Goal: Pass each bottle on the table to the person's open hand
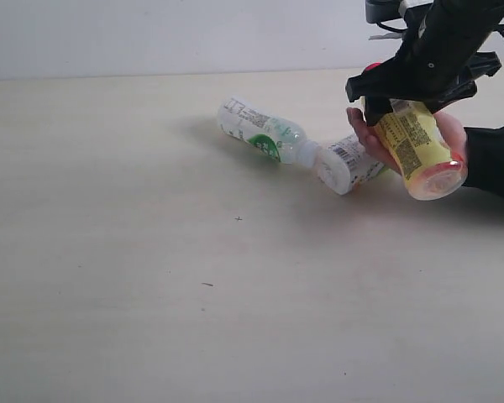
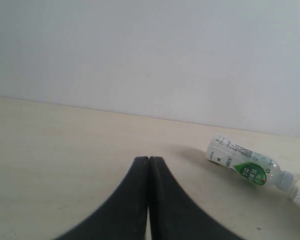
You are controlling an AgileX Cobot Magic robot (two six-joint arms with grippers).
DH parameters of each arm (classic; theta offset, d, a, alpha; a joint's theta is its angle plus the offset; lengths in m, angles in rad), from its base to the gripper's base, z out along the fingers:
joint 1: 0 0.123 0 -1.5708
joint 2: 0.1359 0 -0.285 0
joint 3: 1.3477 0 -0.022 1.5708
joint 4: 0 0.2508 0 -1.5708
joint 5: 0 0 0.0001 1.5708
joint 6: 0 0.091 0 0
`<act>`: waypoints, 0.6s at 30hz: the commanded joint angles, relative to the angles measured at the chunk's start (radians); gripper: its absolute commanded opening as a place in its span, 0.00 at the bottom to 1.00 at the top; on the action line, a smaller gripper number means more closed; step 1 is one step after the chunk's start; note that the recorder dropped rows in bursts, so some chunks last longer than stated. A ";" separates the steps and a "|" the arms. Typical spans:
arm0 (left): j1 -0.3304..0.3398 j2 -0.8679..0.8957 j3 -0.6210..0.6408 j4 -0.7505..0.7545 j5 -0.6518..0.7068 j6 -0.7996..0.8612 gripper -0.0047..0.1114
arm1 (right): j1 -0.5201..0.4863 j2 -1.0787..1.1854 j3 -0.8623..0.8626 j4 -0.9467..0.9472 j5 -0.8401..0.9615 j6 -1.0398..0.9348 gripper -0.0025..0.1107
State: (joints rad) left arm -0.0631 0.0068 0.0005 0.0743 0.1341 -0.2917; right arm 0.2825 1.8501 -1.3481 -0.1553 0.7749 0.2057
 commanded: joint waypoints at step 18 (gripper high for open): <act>-0.007 -0.007 0.000 0.005 0.001 0.000 0.06 | -0.003 -0.079 -0.025 -0.013 -0.037 -0.002 0.70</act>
State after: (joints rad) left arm -0.0631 0.0068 0.0005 0.0743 0.1341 -0.2917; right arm 0.2825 1.8109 -1.3506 -0.1559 0.7442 0.2057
